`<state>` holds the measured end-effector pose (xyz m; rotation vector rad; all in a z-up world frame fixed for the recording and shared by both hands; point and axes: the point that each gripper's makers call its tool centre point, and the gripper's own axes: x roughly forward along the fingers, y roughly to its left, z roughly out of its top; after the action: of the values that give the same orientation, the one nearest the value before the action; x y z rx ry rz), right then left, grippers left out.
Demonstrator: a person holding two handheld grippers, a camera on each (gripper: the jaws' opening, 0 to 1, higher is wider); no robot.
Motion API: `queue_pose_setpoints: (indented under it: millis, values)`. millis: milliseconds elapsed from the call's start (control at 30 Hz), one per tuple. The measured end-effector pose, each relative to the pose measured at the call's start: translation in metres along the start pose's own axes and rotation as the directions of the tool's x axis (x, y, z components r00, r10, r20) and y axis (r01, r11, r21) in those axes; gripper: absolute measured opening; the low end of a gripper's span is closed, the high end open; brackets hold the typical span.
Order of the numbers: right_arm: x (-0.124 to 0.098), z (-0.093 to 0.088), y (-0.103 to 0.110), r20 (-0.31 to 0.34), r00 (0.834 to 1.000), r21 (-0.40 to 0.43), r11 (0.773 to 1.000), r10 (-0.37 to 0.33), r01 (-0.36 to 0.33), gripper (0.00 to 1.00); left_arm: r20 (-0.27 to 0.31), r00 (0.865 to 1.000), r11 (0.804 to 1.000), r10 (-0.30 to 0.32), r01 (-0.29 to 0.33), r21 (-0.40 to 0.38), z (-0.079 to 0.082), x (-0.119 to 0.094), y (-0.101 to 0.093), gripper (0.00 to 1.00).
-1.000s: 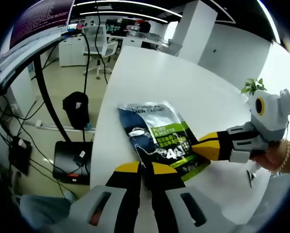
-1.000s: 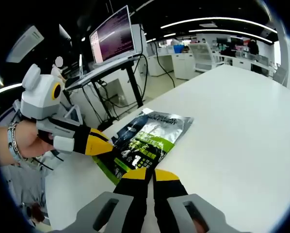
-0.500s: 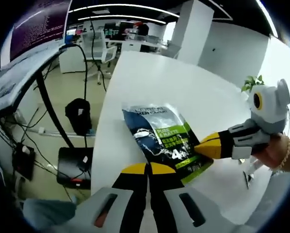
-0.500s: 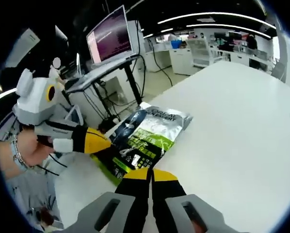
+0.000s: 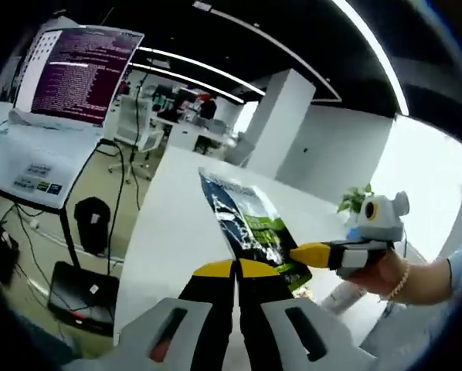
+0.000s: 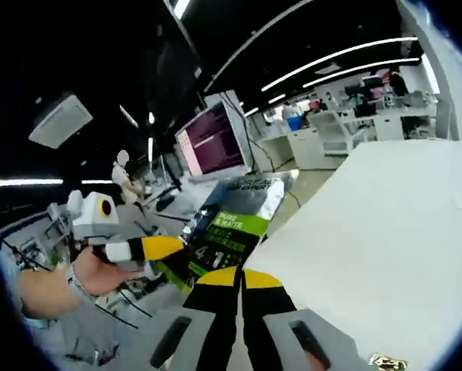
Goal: Arrange the skincare products in the storage area until every visible bottle or jar stands upright without overlapping.
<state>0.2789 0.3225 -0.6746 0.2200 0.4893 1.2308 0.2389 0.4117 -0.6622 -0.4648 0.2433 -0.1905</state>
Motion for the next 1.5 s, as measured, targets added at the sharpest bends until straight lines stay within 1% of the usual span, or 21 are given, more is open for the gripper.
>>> queue_pose_setpoints:
  millis: [133,200,300,467,500,567,600,633,700,733,833,900,967,1000,1067,1167,1233,1300,1367,1400,1500]
  values:
    - [-0.035,0.018,0.033,0.092,0.988,0.027,0.991,0.125,-0.128,0.00,0.085,0.988,0.990,-0.133,0.136,-0.034,0.016,-0.024,-0.033,0.00]
    - [-0.051,0.024,0.047,0.125,0.976,0.011,0.983,0.180,-0.183,0.00,0.118,0.970,0.975,-0.212,0.218,-0.047,0.020,-0.036,-0.052,0.00]
    - [-0.086,0.029,0.075,0.187,0.936,0.009,0.953,0.297,-0.304,0.00,0.148,0.932,0.937,-0.331,0.343,-0.067,0.020,-0.054,-0.083,0.00]
    - [-0.119,0.025,0.098,0.234,0.882,0.040,0.902,0.409,-0.429,0.02,0.140,0.882,0.883,-0.450,0.463,-0.081,0.005,-0.072,-0.115,0.00]
    - [-0.122,0.019,0.099,0.234,0.883,0.060,0.901,0.406,-0.430,0.03,0.103,0.865,0.862,-0.491,0.500,-0.088,-0.007,-0.076,-0.127,0.00]
    - [-0.124,0.010,0.099,0.216,0.892,0.052,0.908,0.396,-0.416,0.00,0.090,0.868,0.866,-0.488,0.495,-0.074,-0.019,-0.077,-0.131,0.00]
    - [-0.124,0.004,0.094,0.198,0.908,0.045,0.922,0.369,-0.384,0.00,0.077,0.865,0.861,-0.496,0.501,-0.088,-0.025,-0.078,-0.133,0.00]
    - [-0.125,0.001,0.093,0.186,0.910,0.030,0.924,0.370,-0.382,0.00,0.075,0.855,0.850,-0.513,0.518,-0.095,-0.028,-0.080,-0.135,0.00]
    - [-0.129,-0.008,0.092,0.165,0.908,0.061,0.915,0.384,-0.398,0.00,0.074,0.817,0.797,-0.572,0.575,-0.184,-0.036,-0.088,-0.146,0.00]
    - [-0.132,-0.013,0.093,0.161,0.906,0.083,0.910,0.391,-0.407,0.00,0.069,0.817,0.793,-0.572,0.573,-0.210,-0.040,-0.088,-0.147,0.00]
    - [-0.135,-0.025,0.095,0.126,0.909,0.067,0.911,0.398,-0.408,0.00,0.054,0.838,0.827,-0.543,0.545,-0.137,-0.052,-0.085,-0.148,0.00]
    - [-0.135,-0.035,0.100,0.087,0.905,0.042,0.906,0.417,-0.422,0.00,0.015,0.847,0.837,-0.531,0.528,-0.143,-0.059,-0.082,-0.150,0.01]
    - [-0.136,-0.038,0.104,0.088,0.899,0.024,0.901,0.429,-0.432,0.00,0.004,0.844,0.834,-0.536,0.531,-0.150,-0.061,-0.081,-0.150,0.00]
    - [-0.136,-0.038,0.103,0.094,0.896,0.027,0.899,0.434,-0.438,0.00,0.010,0.841,0.829,-0.541,0.535,-0.166,-0.061,-0.082,-0.148,0.00]
    - [-0.141,-0.040,0.108,0.089,0.873,0.097,0.868,0.479,-0.486,0.00,0.006,0.810,0.786,-0.586,0.571,-0.237,-0.061,-0.088,-0.154,0.00]
    - [-0.138,-0.039,0.100,0.116,0.884,0.077,0.883,0.454,-0.463,0.00,-0.005,0.808,0.794,-0.589,0.577,-0.192,-0.066,-0.087,-0.156,0.00]
    - [-0.136,-0.040,0.098,0.120,0.885,0.086,0.884,0.449,-0.460,0.00,-0.031,0.795,0.782,-0.606,0.588,-0.206,-0.072,-0.087,-0.160,0.00]
    - [-0.139,-0.042,0.104,0.115,0.860,0.161,0.845,0.497,-0.510,0.00,-0.040,0.785,0.769,-0.618,0.592,-0.241,-0.075,-0.089,-0.160,0.00]
    - [-0.138,-0.043,0.103,0.114,0.869,0.123,0.861,0.482,-0.494,0.00,-0.039,0.793,0.776,-0.608,0.583,-0.243,-0.075,-0.087,-0.159,0.00]
    - [-0.137,-0.045,0.102,0.105,0.871,0.092,0.867,0.480,-0.490,0.00,-0.040,0.818,0.808,-0.574,0.557,-0.193,-0.076,-0.084,-0.152,0.00]
    - [-0.137,-0.053,0.109,0.053,0.857,0.112,0.850,0.512,-0.515,0.00,-0.065,0.816,0.810,-0.575,0.557,-0.184,-0.080,-0.082,-0.154,0.01]
